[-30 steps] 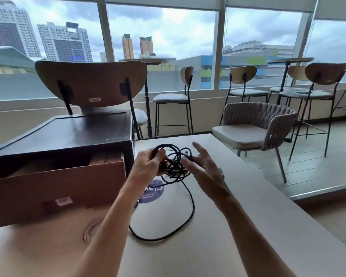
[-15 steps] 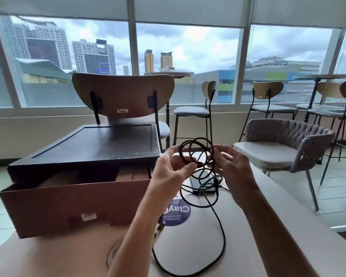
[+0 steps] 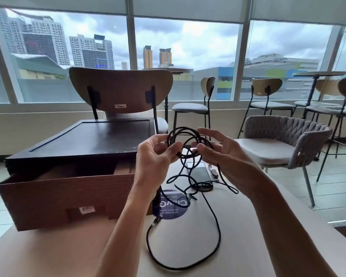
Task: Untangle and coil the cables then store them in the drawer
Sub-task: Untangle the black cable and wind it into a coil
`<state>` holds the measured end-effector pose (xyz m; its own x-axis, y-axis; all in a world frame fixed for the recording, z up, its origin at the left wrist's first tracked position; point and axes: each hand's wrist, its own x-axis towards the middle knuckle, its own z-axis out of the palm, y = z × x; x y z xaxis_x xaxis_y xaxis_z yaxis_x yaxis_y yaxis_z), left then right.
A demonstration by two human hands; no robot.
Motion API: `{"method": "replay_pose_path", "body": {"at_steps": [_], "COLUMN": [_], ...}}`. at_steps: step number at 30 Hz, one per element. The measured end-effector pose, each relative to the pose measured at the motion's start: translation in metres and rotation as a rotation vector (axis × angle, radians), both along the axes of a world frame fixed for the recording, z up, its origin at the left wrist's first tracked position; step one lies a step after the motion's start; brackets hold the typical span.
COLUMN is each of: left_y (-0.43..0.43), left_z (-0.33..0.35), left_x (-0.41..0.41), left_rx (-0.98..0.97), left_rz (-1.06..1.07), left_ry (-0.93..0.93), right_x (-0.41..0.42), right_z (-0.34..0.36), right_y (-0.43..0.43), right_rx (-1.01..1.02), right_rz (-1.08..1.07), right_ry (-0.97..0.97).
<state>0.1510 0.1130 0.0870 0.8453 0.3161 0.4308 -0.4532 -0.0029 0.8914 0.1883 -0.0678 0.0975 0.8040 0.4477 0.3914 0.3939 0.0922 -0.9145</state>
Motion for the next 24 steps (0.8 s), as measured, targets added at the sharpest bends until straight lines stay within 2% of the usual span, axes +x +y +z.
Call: {"method": "replay_pose_path", "body": {"at_steps": [4,8,12,15,21,24], "left_y": [-0.003,0.004,0.027,0.040,0.059,0.065], "left_z": [-0.001,0.001,0.005,0.011,0.017,0.021], "left_x": [-0.003,-0.005,-0.010,-0.016,-0.019,-0.022], "left_rx": [0.244,0.340,0.317,0.232,0.207,0.187], "left_rz": [0.001,0.025,0.092,0.101,0.180,0.198], "left_ry": [0.056,0.070,0.048,0.054,0.049,0.020], "right_x": [-0.004,-0.001,0.007,0.011,0.012,0.012], "right_z": [0.003,0.003,0.005,0.003,0.005,0.005], "right_y": [0.013,0.009,-0.008,-0.022,-0.032,-0.033], "right_rx": [0.150,0.251,0.359,0.338,0.341,0.264], "right_rz": [-0.147,-0.264,-0.362,-0.370,-0.380,-0.385], "right_ry": [-0.023,0.016,0.146,0.178,0.221,0.215]}}
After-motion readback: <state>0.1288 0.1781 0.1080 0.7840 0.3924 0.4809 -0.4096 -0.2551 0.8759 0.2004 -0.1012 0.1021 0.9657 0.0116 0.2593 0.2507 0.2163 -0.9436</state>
